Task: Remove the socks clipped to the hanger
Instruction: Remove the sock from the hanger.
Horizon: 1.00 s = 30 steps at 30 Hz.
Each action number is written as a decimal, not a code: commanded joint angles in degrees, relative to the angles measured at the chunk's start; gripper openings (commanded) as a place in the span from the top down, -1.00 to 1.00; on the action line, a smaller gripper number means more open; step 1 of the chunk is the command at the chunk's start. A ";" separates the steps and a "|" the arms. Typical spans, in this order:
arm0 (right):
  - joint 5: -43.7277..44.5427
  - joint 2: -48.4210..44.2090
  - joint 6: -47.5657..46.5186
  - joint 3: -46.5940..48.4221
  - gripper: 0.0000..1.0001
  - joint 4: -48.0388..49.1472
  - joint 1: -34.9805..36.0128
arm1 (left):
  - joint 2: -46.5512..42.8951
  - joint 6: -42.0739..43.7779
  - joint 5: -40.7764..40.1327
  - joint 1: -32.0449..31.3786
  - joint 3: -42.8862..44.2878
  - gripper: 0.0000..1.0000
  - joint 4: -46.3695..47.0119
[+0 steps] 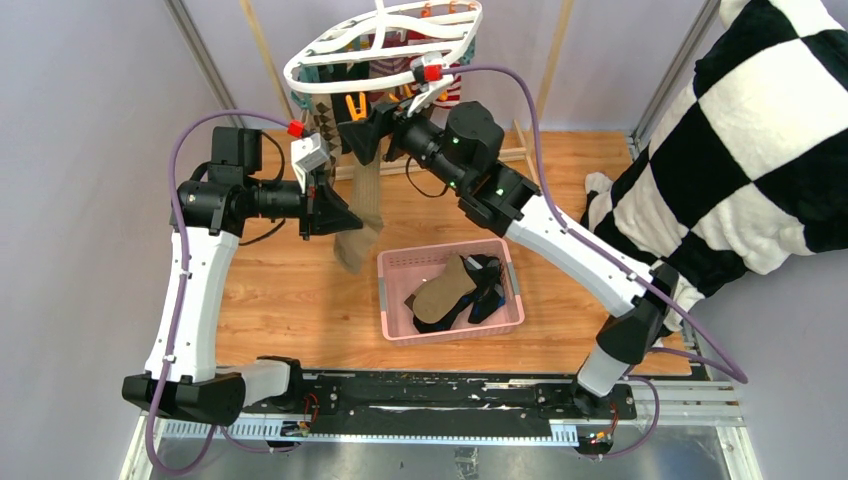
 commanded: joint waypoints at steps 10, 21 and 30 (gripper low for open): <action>9.14 7.44 -3.81 12.46 -0.55 -5.81 0.39 | -0.85 -0.09 -3.95 -2.63 1.54 1.00 -0.36; 8.15 9.36 -1.87 16.01 -0.10 -5.93 -0.21 | -1.29 -0.15 -5.20 -2.76 1.90 1.00 -0.27; 6.10 10.31 0.64 17.74 0.97 -6.78 -1.17 | -1.60 -0.36 -5.46 -2.85 1.88 1.00 -0.28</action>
